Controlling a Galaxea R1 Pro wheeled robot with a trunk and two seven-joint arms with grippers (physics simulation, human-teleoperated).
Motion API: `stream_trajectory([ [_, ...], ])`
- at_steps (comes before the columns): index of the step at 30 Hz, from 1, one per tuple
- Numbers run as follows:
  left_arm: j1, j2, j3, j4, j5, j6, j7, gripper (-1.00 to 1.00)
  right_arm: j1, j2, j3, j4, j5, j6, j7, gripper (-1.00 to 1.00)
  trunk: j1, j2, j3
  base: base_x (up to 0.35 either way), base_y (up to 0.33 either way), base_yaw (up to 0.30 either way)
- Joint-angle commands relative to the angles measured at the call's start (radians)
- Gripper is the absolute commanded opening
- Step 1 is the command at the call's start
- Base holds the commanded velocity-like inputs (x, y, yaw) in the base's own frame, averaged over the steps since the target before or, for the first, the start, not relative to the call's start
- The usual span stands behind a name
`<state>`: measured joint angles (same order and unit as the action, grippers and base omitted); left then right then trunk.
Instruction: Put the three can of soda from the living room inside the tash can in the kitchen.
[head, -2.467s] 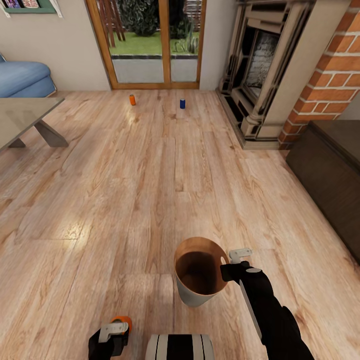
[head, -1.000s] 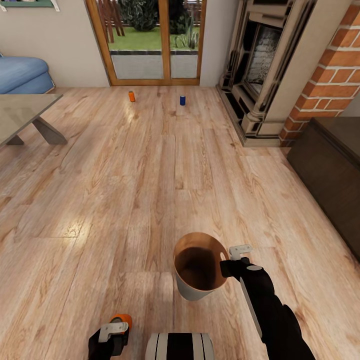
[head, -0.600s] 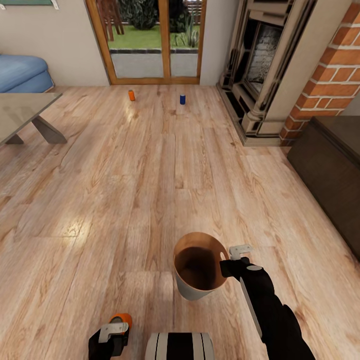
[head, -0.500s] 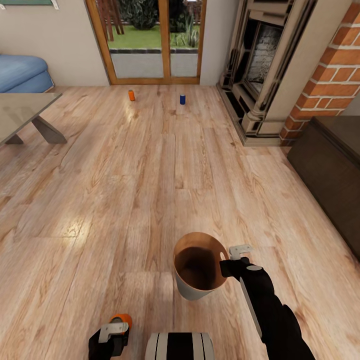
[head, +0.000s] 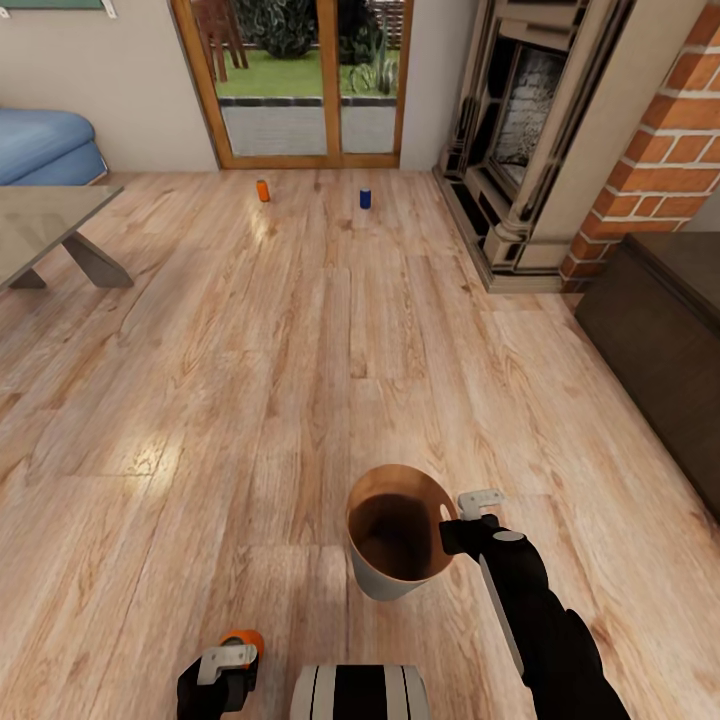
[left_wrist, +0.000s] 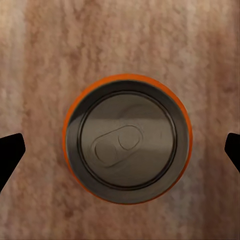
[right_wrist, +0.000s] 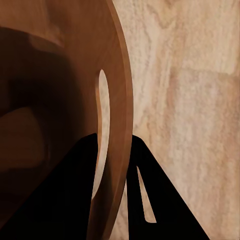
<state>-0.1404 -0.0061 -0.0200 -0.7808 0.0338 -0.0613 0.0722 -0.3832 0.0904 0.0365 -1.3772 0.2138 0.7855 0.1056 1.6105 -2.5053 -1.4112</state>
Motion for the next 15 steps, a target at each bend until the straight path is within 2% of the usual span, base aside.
stream_trajectory([
  [1, 0.0, 0.0, 0.0, 0.0, 0.0, 0.0, 0.0, 1.0, 0.0, 0.0, 0.0, 0.0, -0.016, 0.0, 0.003, -1.0, 0.0, 0.0, -0.001, 0.0, 0.0, 0.0],
  [15, 0.0, 0.0, 0.0, -0.001, 0.0, 0.0, 0.0, 1.0, 0.0, 0.0, 0.001, 0.0, -0.016, 0.0, 0.003, -1.0, 0.0, 0.0, -0.008, 0.012, 0.0, 0.0],
])
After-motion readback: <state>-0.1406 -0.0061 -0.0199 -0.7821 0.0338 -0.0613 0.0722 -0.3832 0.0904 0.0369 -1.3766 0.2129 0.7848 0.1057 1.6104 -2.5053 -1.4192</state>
